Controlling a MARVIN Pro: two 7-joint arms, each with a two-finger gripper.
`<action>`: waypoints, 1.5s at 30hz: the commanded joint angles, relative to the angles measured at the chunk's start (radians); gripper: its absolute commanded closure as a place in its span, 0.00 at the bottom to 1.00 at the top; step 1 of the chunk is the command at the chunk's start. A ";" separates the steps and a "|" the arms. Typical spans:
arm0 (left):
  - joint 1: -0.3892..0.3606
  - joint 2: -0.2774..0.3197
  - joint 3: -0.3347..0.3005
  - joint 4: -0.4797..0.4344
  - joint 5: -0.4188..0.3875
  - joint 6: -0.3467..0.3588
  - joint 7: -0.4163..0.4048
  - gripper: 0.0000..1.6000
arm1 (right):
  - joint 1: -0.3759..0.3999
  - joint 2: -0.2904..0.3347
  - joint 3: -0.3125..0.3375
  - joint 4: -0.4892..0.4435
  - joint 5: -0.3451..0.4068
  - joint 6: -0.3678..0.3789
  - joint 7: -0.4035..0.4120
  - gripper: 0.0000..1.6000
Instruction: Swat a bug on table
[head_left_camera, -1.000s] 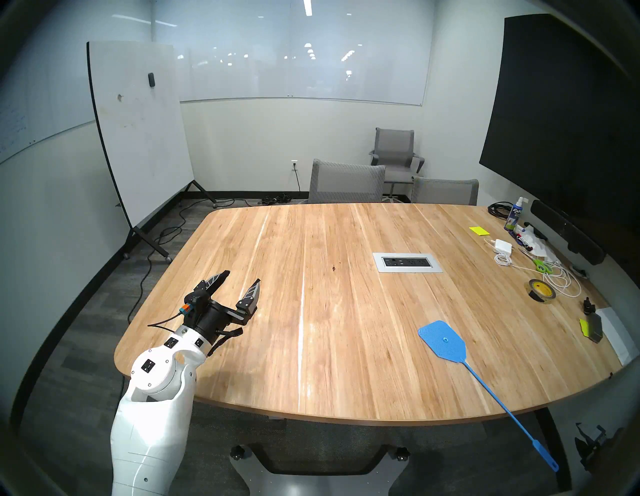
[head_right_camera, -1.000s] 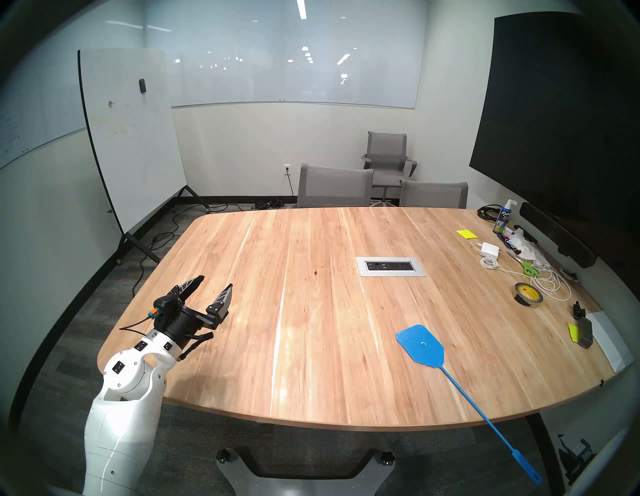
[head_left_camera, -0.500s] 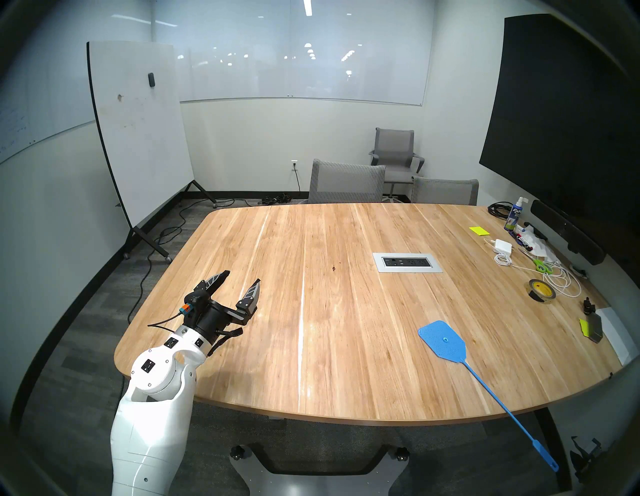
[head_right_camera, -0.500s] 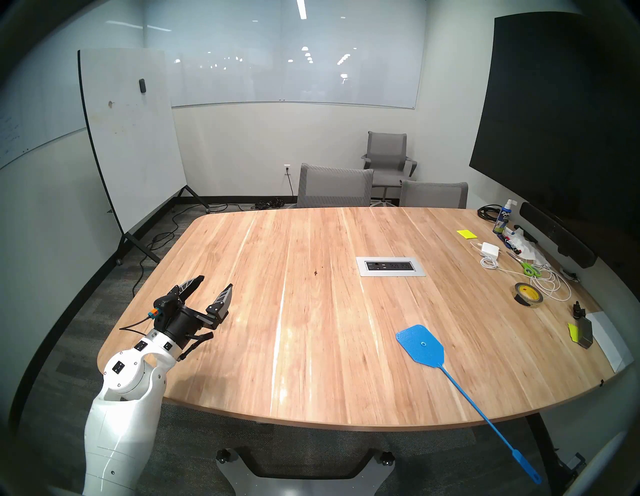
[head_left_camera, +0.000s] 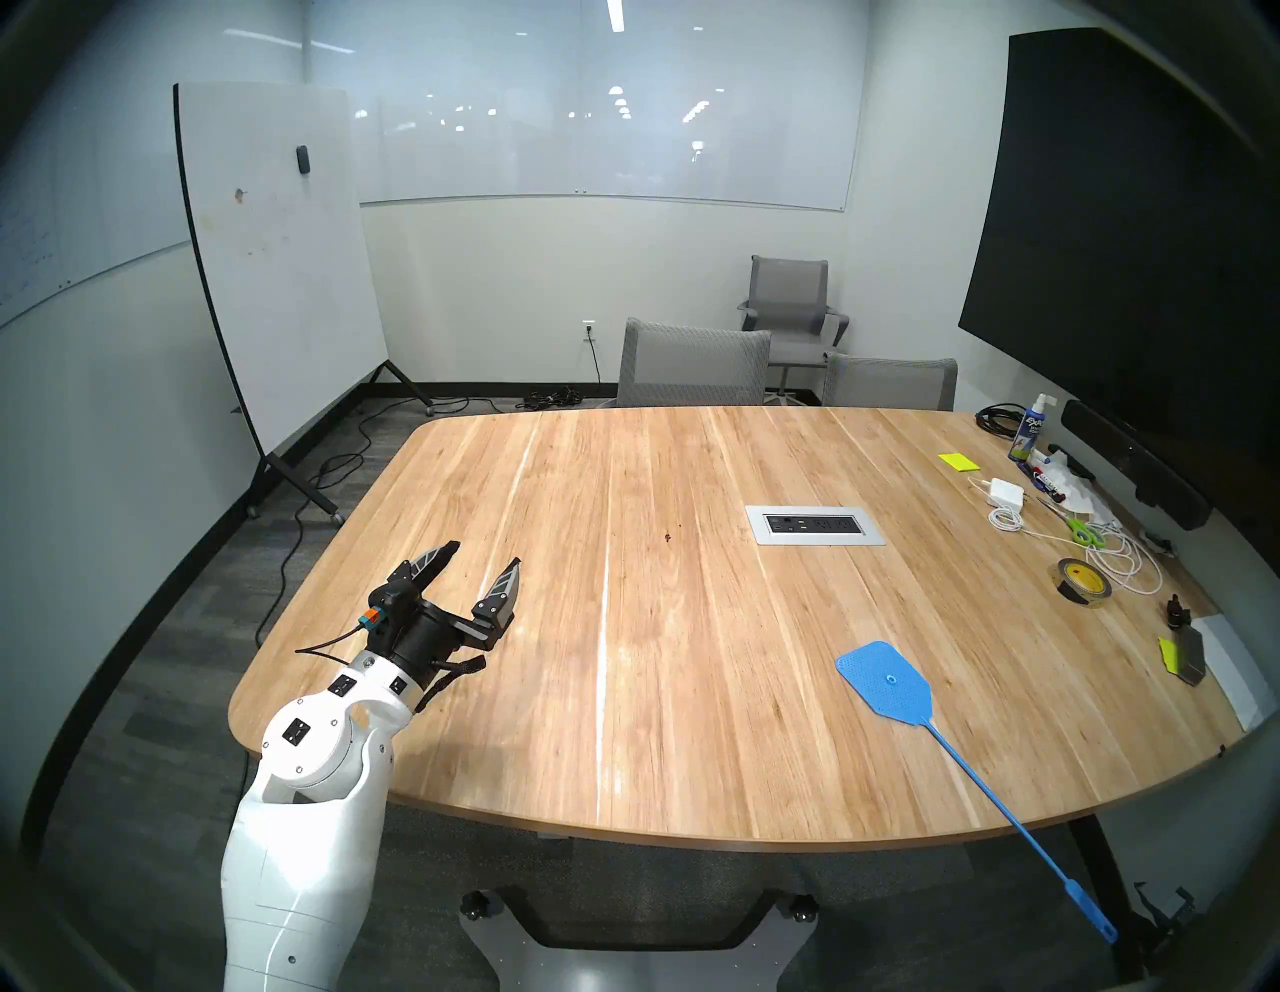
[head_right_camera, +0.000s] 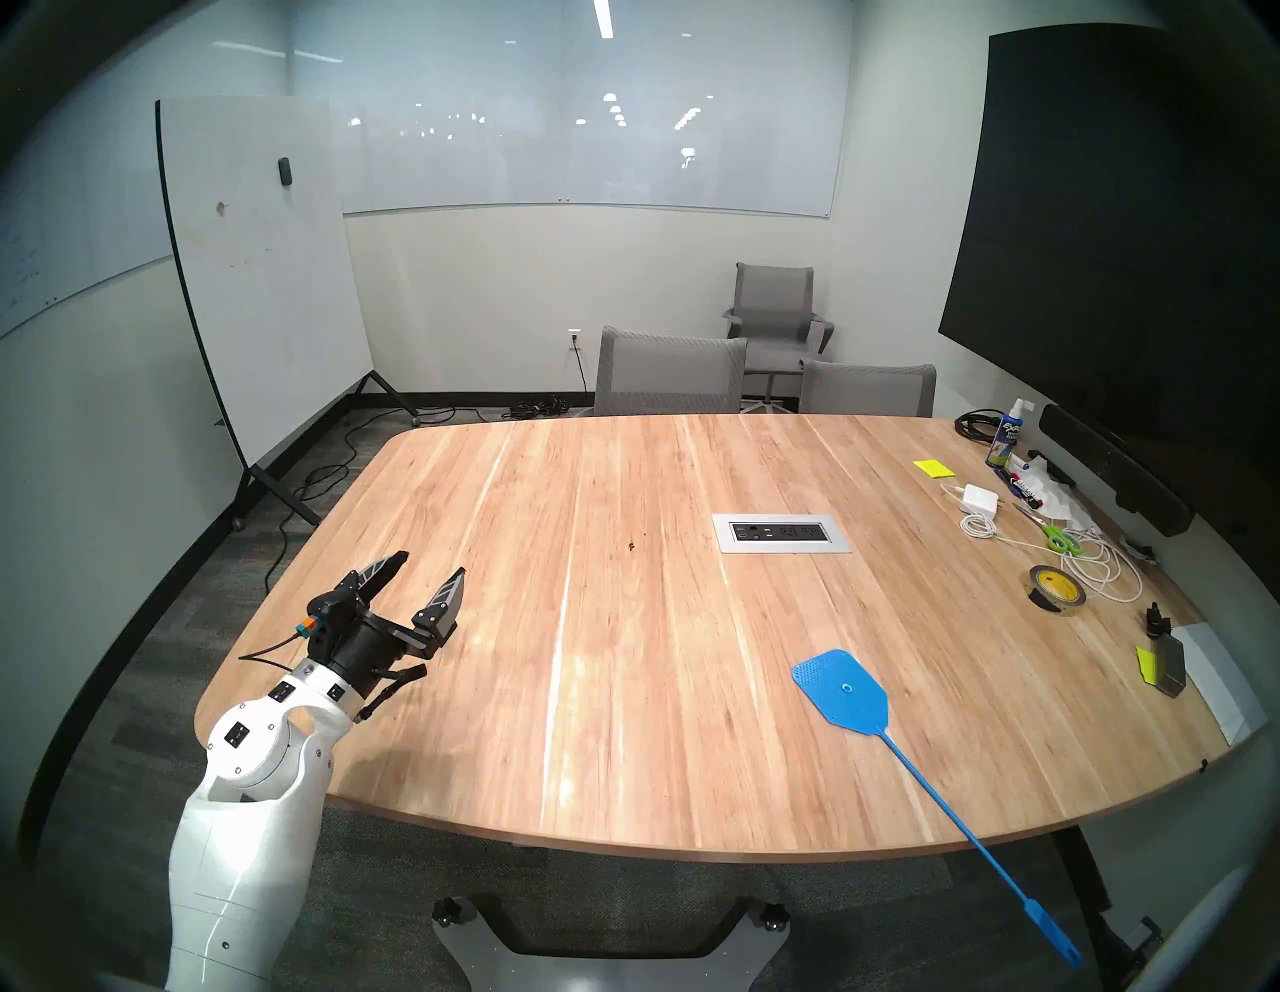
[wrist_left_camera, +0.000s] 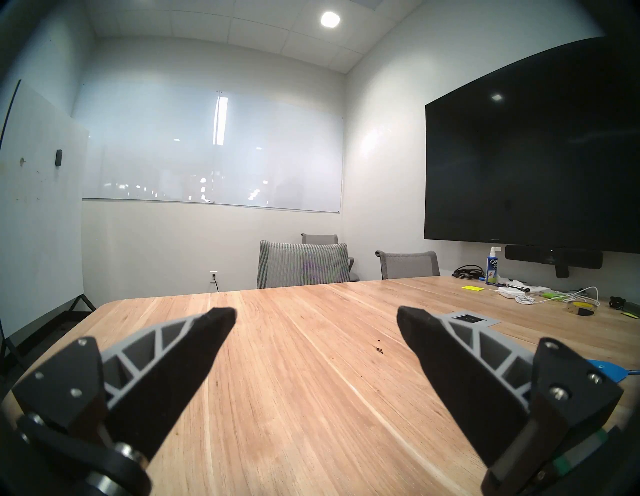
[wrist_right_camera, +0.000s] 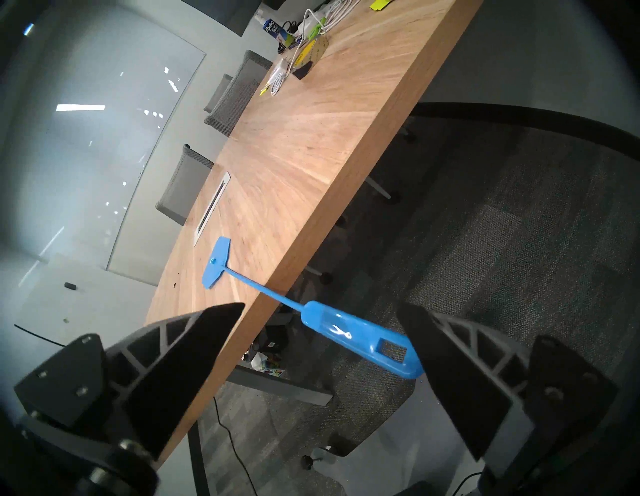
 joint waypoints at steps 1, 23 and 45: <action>-0.003 0.002 -0.001 -0.020 0.001 0.001 0.000 0.00 | -0.007 -0.006 0.004 0.005 0.007 0.006 0.008 0.00; -0.003 0.002 -0.001 -0.020 0.001 0.001 0.000 0.00 | 0.036 0.005 0.013 0.032 0.004 0.047 -0.051 0.00; -0.003 0.002 -0.001 -0.020 0.002 0.001 0.000 0.00 | 0.039 -0.035 0.004 0.012 -0.006 0.071 -0.076 0.00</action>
